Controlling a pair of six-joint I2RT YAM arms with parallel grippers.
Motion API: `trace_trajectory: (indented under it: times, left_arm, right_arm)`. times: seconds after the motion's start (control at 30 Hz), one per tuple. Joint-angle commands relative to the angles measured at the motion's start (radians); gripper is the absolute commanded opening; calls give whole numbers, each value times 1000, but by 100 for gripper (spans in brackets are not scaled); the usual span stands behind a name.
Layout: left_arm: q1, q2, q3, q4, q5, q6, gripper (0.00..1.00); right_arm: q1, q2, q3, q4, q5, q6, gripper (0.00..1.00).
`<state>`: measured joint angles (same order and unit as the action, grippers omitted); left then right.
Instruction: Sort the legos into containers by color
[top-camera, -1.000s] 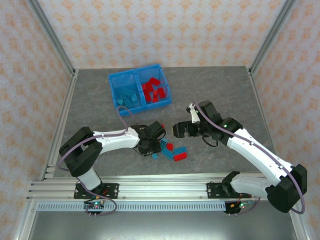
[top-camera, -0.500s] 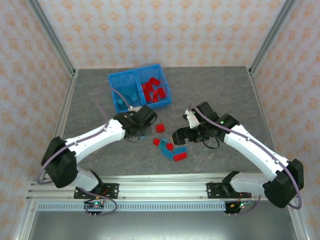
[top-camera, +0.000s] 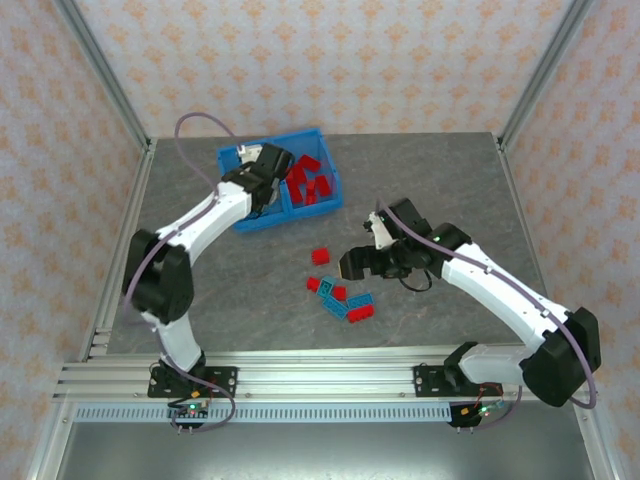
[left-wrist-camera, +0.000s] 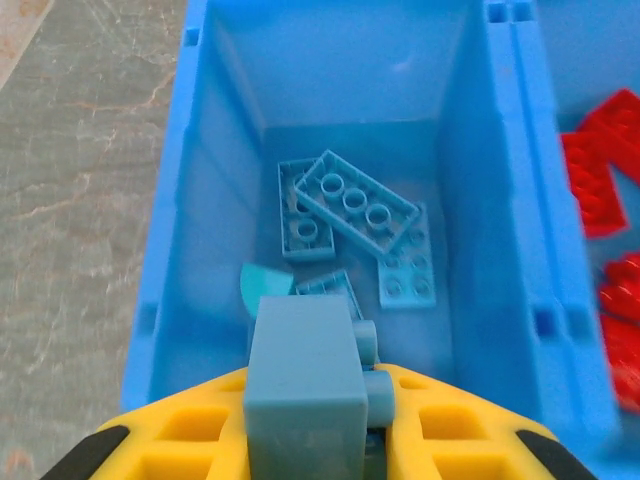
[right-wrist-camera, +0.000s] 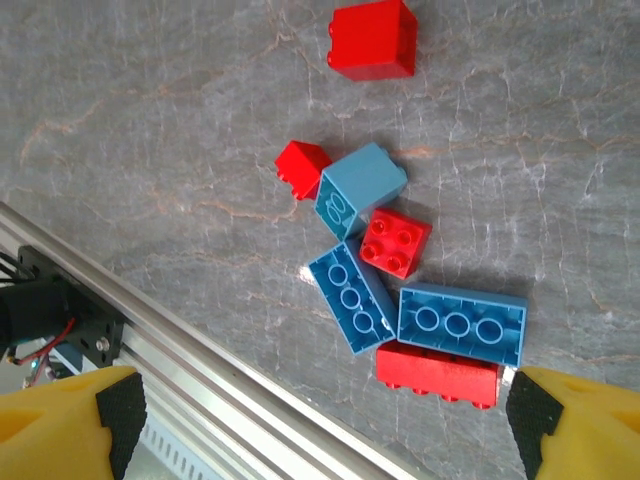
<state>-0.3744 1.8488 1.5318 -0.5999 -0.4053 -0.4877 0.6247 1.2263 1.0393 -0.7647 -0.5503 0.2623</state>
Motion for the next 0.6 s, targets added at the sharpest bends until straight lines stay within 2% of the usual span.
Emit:
trace_trajectory:
  times: [0.0, 0.1, 0.2, 0.3, 0.37, 0.43, 0.57]
  left_arm:
    - [45, 114, 100, 29, -30, 64, 27]
    - [74, 182, 139, 52, 60, 57, 32]
    - [81, 225, 173, 46, 69, 66, 34]
    - [83, 230, 178, 32, 69, 66, 42]
    - [86, 208, 157, 45, 93, 67, 47]
    - [87, 172, 123, 65, 120, 63, 47]
    - [84, 7, 11, 116, 188, 41, 48]
  right_arm:
    - [-3, -31, -18, 34, 28, 45, 94]
    - [-3, -27, -18, 36, 16, 54, 94]
    - [-3, -28, -14, 30, 19, 51, 94]
    - [-3, -28, -12, 27, 19, 54, 94]
    - [-3, -24, -14, 36, 19, 61, 94]
    - [-3, -17, -15, 47, 18, 66, 94]
    - [-3, 15, -6, 56, 28, 71, 94]
